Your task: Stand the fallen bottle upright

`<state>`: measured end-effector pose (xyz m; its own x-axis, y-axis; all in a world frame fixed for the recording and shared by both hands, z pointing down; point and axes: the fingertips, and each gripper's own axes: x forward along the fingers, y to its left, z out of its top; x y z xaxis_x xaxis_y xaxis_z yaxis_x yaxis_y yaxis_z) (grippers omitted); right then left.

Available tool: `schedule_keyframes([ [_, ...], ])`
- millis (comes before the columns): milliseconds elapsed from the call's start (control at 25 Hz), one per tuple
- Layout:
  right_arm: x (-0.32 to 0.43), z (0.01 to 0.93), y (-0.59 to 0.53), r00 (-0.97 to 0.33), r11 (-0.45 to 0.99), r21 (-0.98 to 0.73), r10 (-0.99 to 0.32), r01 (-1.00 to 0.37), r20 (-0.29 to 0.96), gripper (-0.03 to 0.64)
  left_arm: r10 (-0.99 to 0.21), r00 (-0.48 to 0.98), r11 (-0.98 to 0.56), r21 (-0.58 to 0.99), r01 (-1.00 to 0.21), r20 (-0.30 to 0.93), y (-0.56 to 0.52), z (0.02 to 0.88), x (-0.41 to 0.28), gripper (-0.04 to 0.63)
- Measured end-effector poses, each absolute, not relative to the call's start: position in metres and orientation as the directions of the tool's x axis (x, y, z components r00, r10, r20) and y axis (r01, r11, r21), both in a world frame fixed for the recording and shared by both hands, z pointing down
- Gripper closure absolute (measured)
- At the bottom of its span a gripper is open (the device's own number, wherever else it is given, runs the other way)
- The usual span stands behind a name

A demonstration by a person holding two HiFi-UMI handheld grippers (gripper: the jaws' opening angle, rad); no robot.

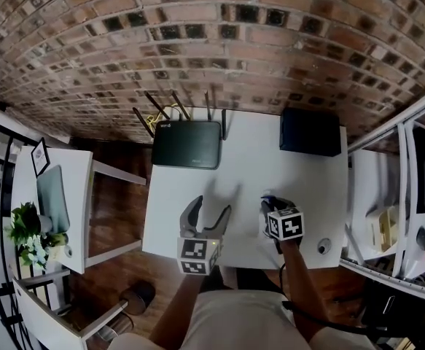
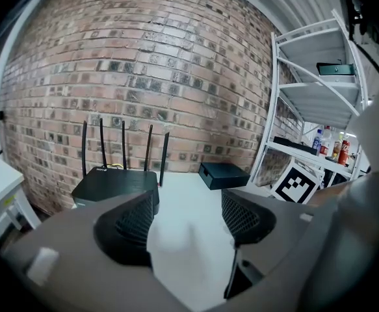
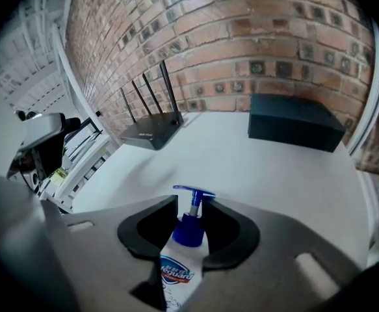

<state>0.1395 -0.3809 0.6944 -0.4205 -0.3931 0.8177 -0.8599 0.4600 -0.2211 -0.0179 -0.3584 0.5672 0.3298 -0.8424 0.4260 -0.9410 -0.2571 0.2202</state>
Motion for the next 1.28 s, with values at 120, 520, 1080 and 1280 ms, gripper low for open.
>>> schedule_keyframes([
  [120, 0.141, 0.675, -0.388, -0.42, 0.467, -0.193, -0.449, -0.863, 0.789, 0.514, -0.84, 0.34, -0.268, 0.222, -0.938, 0.423, -0.356, 0.563, -0.015, 0.25],
  [520, 0.148, 0.626, -0.399, -0.385, 0.441, -0.094, -0.635, -0.892, 0.67, 0.517, -0.842, 0.373, -0.318, 0.2, -0.927, 0.39, -0.355, 0.545, -0.003, 0.253],
  [1080, 0.158, 0.607, -0.369, -0.32, 0.365, -0.012, -0.8, -0.931, 0.508, 0.526, -0.828, 0.408, -0.364, 0.185, -0.913, 0.384, -0.347, 0.541, 0.008, 0.255],
  [1280, 0.163, 0.605, -0.36, -0.325, 0.364, -0.013, -0.815, -0.931, 0.48, 0.525, -0.824, 0.43, -0.387, 0.189, -0.903, 0.368, -0.341, 0.535, 0.022, 0.255],
])
